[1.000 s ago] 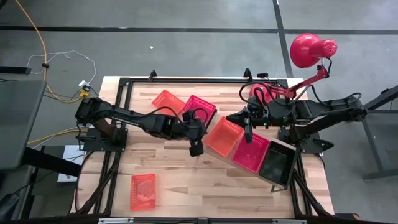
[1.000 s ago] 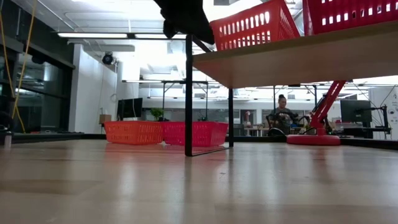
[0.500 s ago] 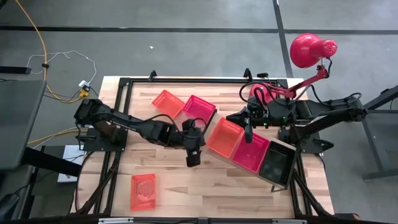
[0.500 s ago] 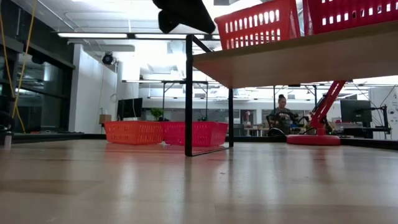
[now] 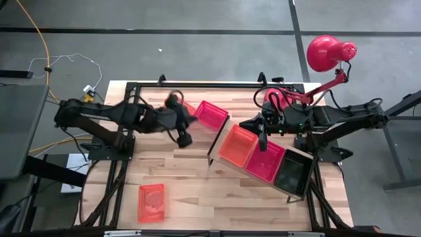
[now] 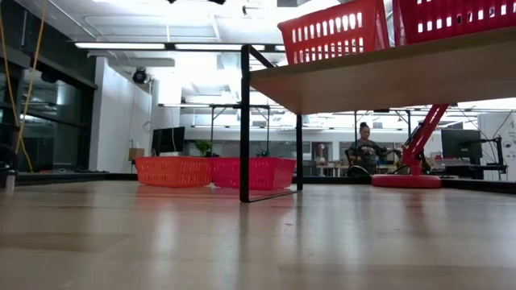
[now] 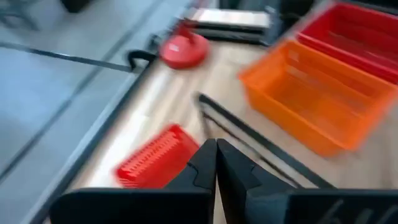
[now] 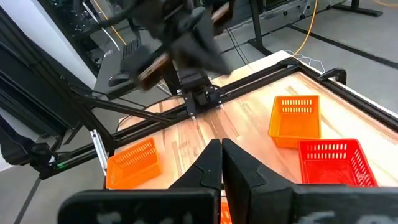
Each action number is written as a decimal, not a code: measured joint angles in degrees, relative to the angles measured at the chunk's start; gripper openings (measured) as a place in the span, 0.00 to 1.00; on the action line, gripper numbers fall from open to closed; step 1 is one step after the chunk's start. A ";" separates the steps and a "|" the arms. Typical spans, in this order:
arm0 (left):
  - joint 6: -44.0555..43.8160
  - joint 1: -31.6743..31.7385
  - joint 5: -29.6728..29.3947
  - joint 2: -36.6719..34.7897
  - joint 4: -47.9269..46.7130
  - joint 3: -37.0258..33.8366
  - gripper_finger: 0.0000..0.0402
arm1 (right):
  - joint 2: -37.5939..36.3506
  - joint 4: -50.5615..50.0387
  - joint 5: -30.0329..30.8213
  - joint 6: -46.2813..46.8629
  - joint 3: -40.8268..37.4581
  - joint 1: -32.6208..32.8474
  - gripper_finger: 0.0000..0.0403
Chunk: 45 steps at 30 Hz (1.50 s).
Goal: Stack baskets on shelf by color
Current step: Stack the top orange bin on the orange bin on the shelf
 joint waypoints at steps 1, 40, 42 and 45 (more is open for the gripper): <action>-0.02 0.83 -1.16 -0.84 -0.60 0.00 0.00 | 0.00 0.01 0.00 0.33 0.00 -0.02 0.00; -7.44 26.09 18.33 16.97 7.06 -22.29 0.67 | 0.03 0.00 2.60 3.96 0.00 -0.11 0.00; -7.37 26.09 18.06 18.12 7.02 -22.29 0.67 | 0.04 0.00 2.60 4.08 0.00 -0.11 0.00; -7.35 26.09 17.88 19.40 6.93 -22.29 0.67 | 0.04 0.00 2.60 4.08 0.00 -0.11 0.00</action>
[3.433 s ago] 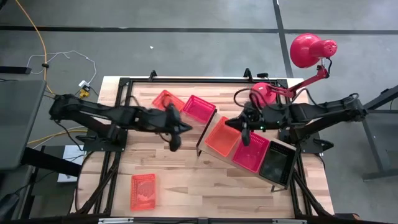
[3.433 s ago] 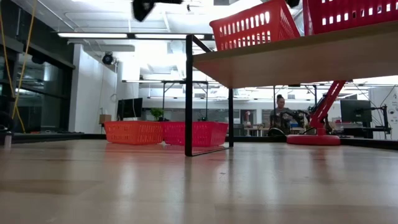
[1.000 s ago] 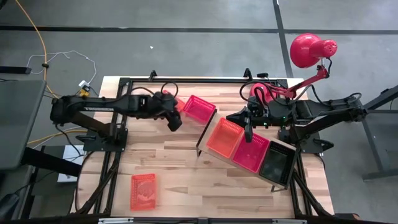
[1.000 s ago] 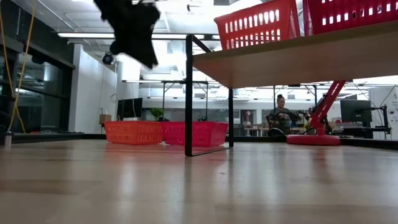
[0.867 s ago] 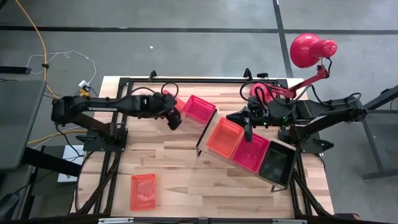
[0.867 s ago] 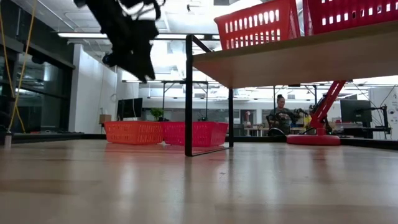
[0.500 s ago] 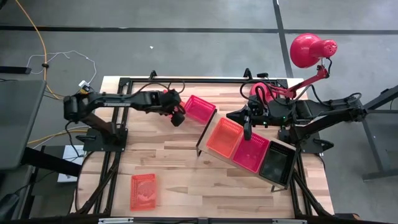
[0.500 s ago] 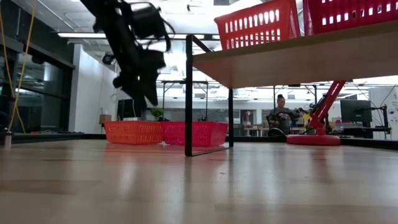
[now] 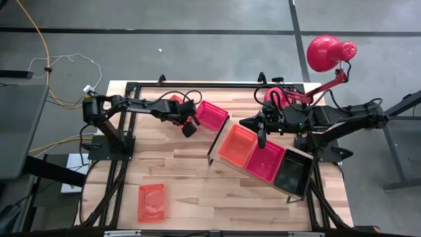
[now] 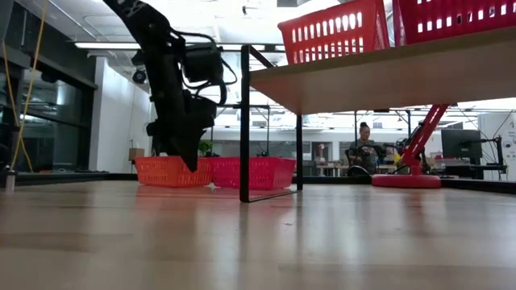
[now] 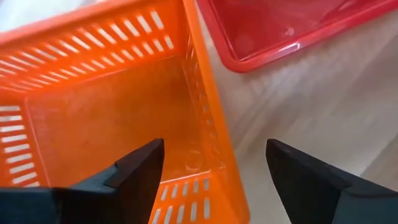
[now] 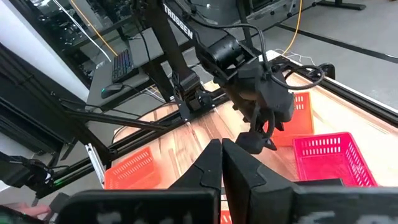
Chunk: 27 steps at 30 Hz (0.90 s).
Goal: Stack baskets on shelf by color
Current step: Stack the top orange bin on the orange bin on the shelf
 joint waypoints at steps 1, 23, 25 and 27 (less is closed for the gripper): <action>-0.06 0.00 -0.02 0.34 0.02 0.00 0.66 | 0.00 0.00 0.00 -0.02 0.00 0.00 0.00; 0.02 -3.95 1.03 -18.17 -10.81 0.02 0.01 | 0.00 -0.37 0.85 -2.66 0.00 -0.02 0.00; 0.01 -4.95 -0.46 -22.57 -11.73 0.02 0.00 | 0.00 -0.42 0.85 -2.77 0.00 -0.01 0.00; 0.24 -5.98 -0.88 -26.57 -12.81 0.02 0.00 | 0.00 -0.39 1.59 -2.77 0.00 -0.02 0.00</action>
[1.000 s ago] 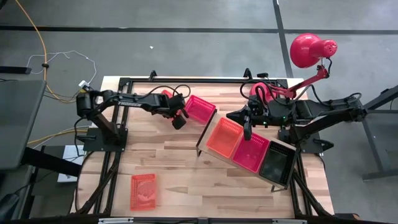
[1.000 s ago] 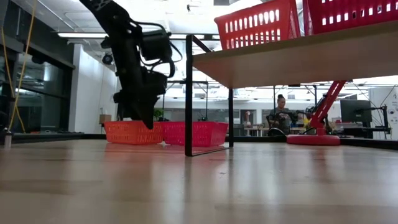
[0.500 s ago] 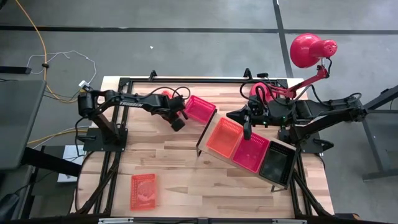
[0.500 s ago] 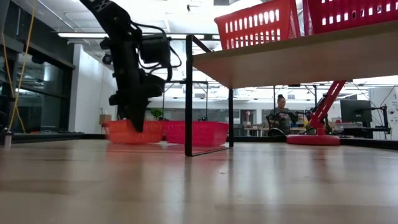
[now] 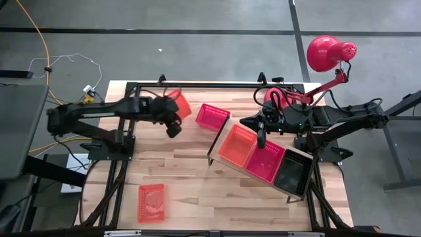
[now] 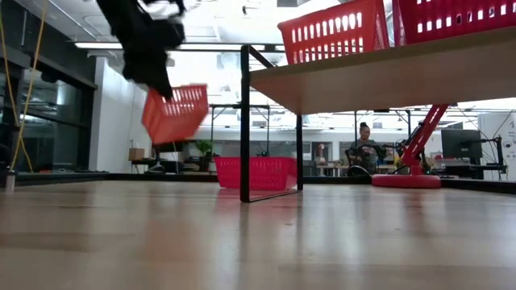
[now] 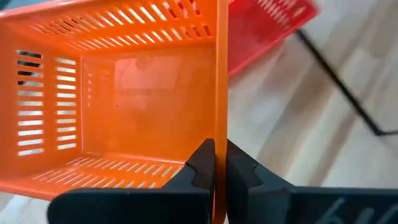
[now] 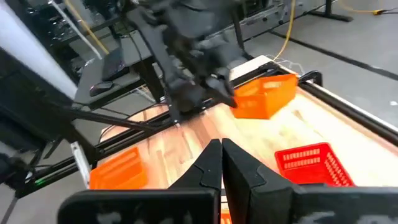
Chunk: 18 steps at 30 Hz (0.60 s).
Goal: Stack baskets on shelf by color
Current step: Stack the top orange bin on the orange bin on the shelf
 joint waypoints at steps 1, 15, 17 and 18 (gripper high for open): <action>0.09 -0.70 -0.04 -1.79 -0.68 0.11 0.00 | 0.00 -0.01 0.74 -0.01 0.00 0.02 0.00; 9.11 -23.66 -10.59 4.31 -7.04 24.05 0.00 | 0.00 0.00 19.78 -0.16 -0.02 0.01 0.00; 13.82 -26.21 -11.51 7.51 -6.60 28.59 0.00 | 0.00 0.04 21.52 -1.42 -0.02 -0.01 0.00; 16.31 -27.32 -11.75 9.20 -6.61 30.83 0.00 | 0.00 0.07 21.84 -1.94 -0.02 -0.01 0.00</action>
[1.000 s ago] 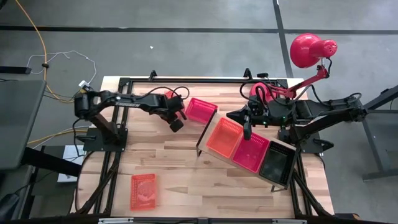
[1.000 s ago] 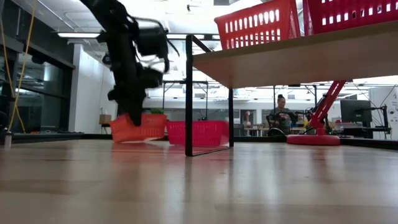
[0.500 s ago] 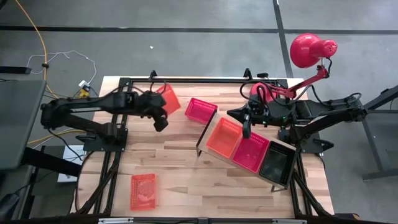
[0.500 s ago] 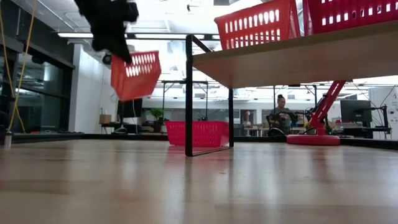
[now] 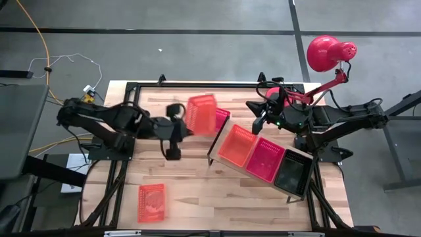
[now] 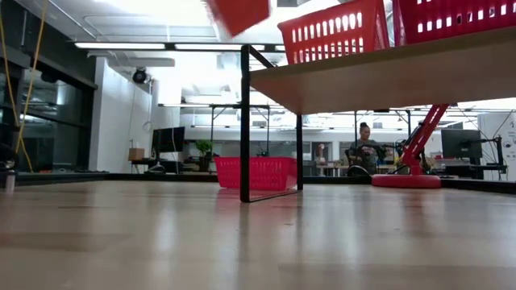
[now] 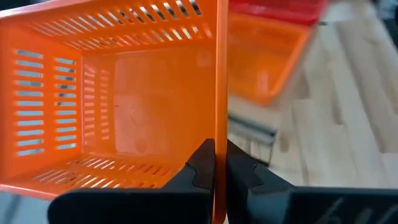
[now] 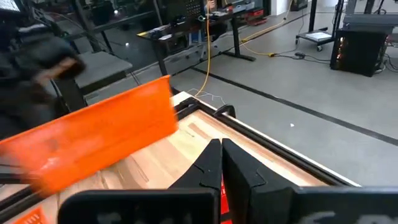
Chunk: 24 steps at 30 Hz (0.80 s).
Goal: Stack baskets on shelf by color
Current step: Stack the top orange bin on the orange bin on the shelf
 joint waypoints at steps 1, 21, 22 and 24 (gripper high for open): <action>2.49 -1.02 -0.01 1.67 0.04 2.17 0.00 | 0.00 0.01 -0.01 -0.22 0.00 0.00 0.00; 19.50 -8.10 -2.39 26.26 0.84 16.93 0.00 | -0.74 -4.00 3.87 -1.97 -0.04 0.00 0.00; 19.50 -7.98 -2.94 26.80 0.92 16.93 0.00 | -0.74 -3.98 3.73 -1.97 -0.04 0.00 0.00; 19.96 -7.53 -3.09 27.82 0.92 16.93 0.00 | -0.74 -4.00 2.80 -1.97 -0.04 0.00 0.00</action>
